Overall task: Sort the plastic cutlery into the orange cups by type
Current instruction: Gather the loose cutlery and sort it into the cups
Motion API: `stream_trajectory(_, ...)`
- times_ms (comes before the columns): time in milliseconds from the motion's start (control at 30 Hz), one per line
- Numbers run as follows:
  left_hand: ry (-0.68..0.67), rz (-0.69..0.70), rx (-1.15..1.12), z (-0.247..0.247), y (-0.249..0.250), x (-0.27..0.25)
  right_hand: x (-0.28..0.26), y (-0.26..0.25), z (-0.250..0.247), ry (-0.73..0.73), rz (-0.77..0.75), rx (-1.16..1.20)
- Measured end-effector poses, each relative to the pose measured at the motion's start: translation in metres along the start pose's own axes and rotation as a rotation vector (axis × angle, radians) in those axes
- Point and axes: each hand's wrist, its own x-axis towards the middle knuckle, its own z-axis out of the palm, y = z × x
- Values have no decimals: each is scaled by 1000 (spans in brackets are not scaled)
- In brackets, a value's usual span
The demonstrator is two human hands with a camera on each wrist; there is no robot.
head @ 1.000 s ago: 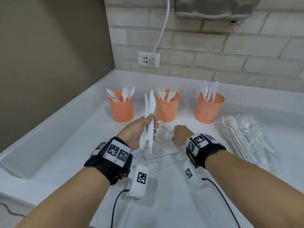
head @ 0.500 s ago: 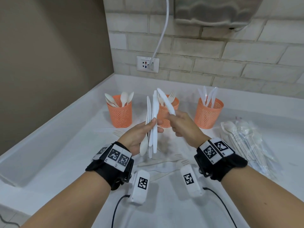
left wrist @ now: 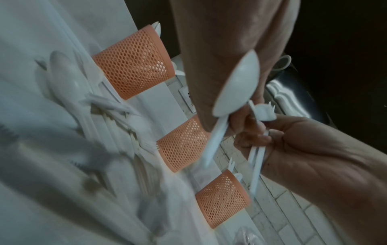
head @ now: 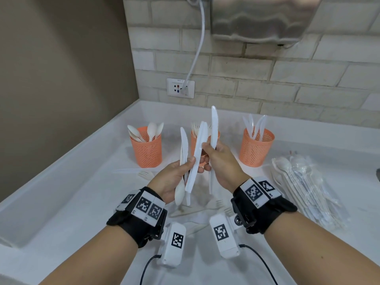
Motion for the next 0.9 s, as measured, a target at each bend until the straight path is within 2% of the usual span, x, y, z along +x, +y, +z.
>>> stream_trajectory(200, -28, -41, -58, 7, 2, 1, -2, -1, 1, -137, 17, -2)
stream_trajectory(367, -28, -49, -36, 8, 7, 2, -11, -3, 6, -89, -71, -20)
stream_trajectory(533, -27, -32, -10, 5, 4, 2, -10, -1, 1, -185, 23, 50)
stream_trajectory(633, -34, -25, -6, 6, 5, 2, -4, 0, -4, -148, 60, 94)
stream_trajectory(767, 30, 1, 200, 2, 10, 2, 0, -1, -11, -61, 70, 211)
stream_trajectory(833, 58, -1, 280, -3, 13, 1, 2, -2, -17, 91, 18, 79)
stream_trajectory(900, 69, -15, 358, -8, 16, 1, 3, -4, -24, 193, -167, -199)
